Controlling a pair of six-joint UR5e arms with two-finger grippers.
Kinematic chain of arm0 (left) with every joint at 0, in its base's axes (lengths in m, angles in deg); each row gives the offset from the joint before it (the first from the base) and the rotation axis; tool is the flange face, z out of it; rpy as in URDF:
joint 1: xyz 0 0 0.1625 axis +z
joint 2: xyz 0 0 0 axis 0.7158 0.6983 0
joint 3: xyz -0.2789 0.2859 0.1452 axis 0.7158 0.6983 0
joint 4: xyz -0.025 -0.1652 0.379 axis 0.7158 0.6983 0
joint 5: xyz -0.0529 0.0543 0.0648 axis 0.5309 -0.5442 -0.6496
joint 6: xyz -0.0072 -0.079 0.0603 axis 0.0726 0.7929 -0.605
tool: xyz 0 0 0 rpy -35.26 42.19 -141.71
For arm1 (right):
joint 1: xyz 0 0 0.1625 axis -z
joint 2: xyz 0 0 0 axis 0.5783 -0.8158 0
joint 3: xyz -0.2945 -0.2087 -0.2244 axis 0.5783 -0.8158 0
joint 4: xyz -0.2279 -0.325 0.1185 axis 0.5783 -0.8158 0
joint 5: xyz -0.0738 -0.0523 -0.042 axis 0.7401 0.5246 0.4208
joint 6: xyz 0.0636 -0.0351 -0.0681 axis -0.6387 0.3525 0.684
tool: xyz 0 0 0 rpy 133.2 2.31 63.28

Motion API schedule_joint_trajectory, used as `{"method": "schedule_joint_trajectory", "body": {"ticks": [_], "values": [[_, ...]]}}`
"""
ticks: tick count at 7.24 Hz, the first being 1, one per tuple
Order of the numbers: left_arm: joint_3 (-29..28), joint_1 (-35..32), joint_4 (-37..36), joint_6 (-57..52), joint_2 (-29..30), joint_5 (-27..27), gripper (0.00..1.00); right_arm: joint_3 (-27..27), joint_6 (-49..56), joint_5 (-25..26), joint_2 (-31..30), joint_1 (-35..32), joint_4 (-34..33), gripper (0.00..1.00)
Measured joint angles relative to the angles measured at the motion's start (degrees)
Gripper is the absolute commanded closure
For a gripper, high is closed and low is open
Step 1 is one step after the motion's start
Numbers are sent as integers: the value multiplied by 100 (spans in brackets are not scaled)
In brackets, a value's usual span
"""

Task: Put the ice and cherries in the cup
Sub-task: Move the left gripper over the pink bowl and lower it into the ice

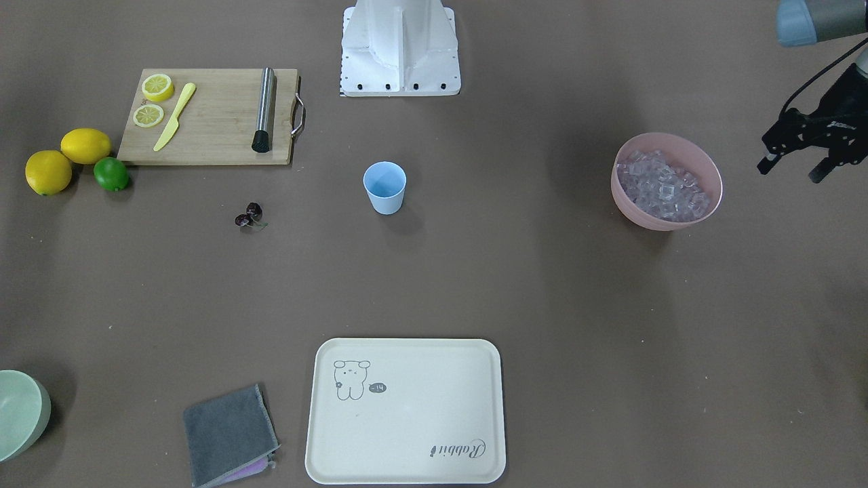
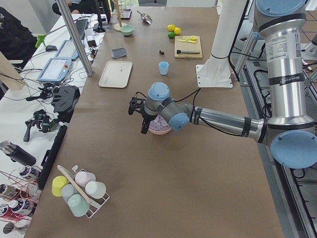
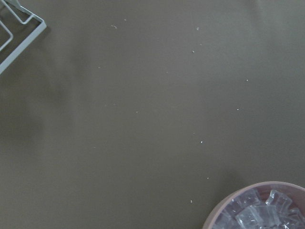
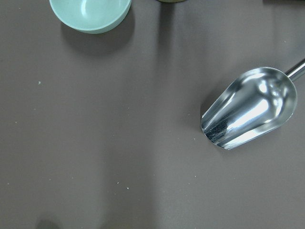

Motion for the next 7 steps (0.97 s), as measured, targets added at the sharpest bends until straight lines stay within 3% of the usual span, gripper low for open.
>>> {"method": "schedule_joint_trajectory", "body": {"ticks": [4, 5, 6, 7], "values": [[428, 675, -63, 172, 150, -315, 3, 20, -5, -6, -4, 0, 0, 0], [489, 1047, -75, 196, 157, -665, 7, 21, -3, -6, -3, 0, 2, 0], [514, 1379, -92, 146, 159, -944, 27, 26, -2, -6, 0, 0, 2, 0], [523, 1565, -98, -10, 149, -1072, 30, 27, -2, -6, 3, 0, 4, 0]]}}
